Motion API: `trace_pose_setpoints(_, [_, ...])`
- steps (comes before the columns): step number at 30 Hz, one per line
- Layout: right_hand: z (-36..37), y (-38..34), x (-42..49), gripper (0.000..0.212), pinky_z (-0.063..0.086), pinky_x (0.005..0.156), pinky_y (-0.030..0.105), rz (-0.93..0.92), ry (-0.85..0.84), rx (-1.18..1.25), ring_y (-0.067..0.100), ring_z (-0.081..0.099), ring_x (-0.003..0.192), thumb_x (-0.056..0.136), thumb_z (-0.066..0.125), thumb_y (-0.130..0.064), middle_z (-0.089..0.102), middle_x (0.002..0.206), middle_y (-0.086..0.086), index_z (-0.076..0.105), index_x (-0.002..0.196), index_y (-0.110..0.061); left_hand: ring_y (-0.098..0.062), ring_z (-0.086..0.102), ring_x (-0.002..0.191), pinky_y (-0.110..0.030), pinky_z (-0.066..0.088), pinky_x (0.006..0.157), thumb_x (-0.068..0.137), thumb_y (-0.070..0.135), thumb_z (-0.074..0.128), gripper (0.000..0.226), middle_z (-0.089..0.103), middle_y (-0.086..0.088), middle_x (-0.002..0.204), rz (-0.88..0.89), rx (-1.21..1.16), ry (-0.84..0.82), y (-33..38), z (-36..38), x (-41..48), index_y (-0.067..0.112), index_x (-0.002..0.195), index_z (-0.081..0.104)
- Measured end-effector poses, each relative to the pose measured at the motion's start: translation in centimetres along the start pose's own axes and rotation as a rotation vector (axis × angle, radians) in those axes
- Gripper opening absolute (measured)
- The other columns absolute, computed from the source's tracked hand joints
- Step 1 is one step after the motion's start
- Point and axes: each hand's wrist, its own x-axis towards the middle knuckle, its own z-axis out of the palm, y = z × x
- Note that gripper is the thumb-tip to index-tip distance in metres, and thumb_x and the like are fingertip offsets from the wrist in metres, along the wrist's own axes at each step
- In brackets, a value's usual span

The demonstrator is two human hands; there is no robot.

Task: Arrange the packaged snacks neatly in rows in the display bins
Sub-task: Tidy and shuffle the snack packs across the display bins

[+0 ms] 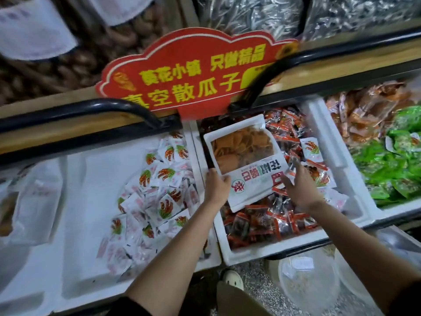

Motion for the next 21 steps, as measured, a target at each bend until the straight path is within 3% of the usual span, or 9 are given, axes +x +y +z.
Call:
trace_pose_setpoints(2, [-0.1,-0.6,1.2,0.047,0.039,0.091,0.036,0.02,-0.046,0.054,0.037,0.048,0.121,0.097,0.047,-0.019,0.048,0.133,0.021,0.032,0.138,-0.001,-0.03,0.051,0.1,-0.021,0.031,0.067,0.097,0.023,0.049,0.023,0.046,-0.013,0.107,-0.007,-0.009,0.081,0.1,0.3,0.5,0.002,0.101,0.042])
trace_pose_setpoints(6, [-0.2,-1.0,3.4,0.038,0.039,0.071,0.029,0.062,-0.027,0.134,0.032,0.058,0.096,0.095,0.052,-0.019,0.059,0.117,0.021,0.044,0.128,-0.001,-0.022,0.047,0.077,-0.023,0.024,0.056,0.098,0.03,0.047,0.031,0.044,-0.002,0.077,-0.025,0.018,0.195,-0.1,0.4,1.3,0.015,0.073,0.036])
trace_pose_setpoints(10, [-1.0,-1.3,4.2,0.025,0.035,0.051,0.019,0.063,0.012,0.21,0.014,0.051,0.071,0.094,0.055,-0.015,0.061,0.1,0.01,0.051,0.113,-0.001,-0.017,0.039,0.062,-0.025,0.02,0.052,0.098,0.021,0.048,0.036,0.037,0.002,0.064,0.019,-0.056,0.299,0.4,0.4,1.1,0.018,0.067,0.03])
trace_pose_setpoints(13, [-2.1,-2.4,4.3,0.03,0.035,0.051,0.011,0.007,0.075,0.266,0.016,0.053,0.079,0.094,0.053,-0.012,0.057,0.101,0.004,0.049,0.122,-0.002,-0.009,0.038,0.057,-0.025,0.023,0.048,0.099,0.018,0.047,0.036,0.038,0.003,0.062,0.054,-0.127,0.342,1.3,-0.1,0.7,0.019,0.067,0.03])
trace_pose_setpoints(16, [-3.0,-3.6,3.4,0.028,0.04,0.056,0.009,-0.045,0.119,0.334,0.014,0.055,0.083,0.095,0.05,-0.01,0.054,0.102,0.0,0.05,0.123,-0.004,-0.004,0.039,0.057,-0.014,0.028,0.047,0.099,0.018,0.045,0.03,0.041,0.004,0.063,0.092,-0.16,0.339,2.4,-1.4,0.2,0.014,0.071,0.037])
trace_pose_setpoints(21, [-2.5,-3.4,0.4,0.024,0.05,0.064,0.027,-0.101,0.13,0.352,0.02,0.062,0.085,0.095,0.051,-0.012,0.062,0.105,0.002,0.051,0.118,-0.008,-0.001,0.043,0.063,-0.008,0.032,0.051,0.1,0.019,0.044,0.022,0.047,0.005,0.069,0.11,-0.209,0.303,3.2,-3.4,-1.7,0.008,0.081,0.043])
